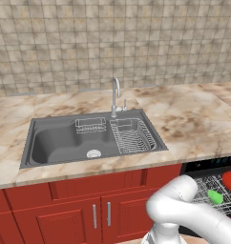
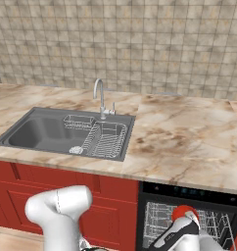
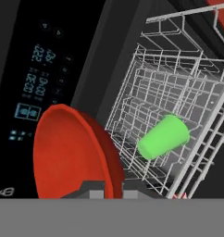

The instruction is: Pick up the cup and bowl from the counter, place them in the dishwasher, and close the dishwasher door.

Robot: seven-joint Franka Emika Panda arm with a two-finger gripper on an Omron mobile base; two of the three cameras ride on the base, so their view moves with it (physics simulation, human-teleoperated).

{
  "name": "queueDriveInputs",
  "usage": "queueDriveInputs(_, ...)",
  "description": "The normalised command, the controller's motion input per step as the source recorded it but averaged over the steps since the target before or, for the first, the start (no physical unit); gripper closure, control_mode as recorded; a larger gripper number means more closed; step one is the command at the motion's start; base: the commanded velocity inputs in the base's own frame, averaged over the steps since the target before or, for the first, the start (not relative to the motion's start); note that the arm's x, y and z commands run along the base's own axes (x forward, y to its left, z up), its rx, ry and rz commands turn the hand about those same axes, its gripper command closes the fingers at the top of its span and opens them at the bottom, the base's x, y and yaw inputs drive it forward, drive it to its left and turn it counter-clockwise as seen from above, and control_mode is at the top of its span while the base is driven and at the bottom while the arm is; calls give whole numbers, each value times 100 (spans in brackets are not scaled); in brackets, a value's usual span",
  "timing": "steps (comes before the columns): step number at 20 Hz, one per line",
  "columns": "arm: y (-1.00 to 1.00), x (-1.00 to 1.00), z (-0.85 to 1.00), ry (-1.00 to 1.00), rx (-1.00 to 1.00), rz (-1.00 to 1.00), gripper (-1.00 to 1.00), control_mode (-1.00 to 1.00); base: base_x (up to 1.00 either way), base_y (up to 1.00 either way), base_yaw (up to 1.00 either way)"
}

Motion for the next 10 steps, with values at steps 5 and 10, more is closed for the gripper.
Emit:
queueDriveInputs(5, -23, 20, -41, 0, 0, 0, 100, -100, 0, 0, 0)
queueDriveInputs(10, -24, 24, -43, 0, 0, 0, 100, -100, 0, 0, 0)
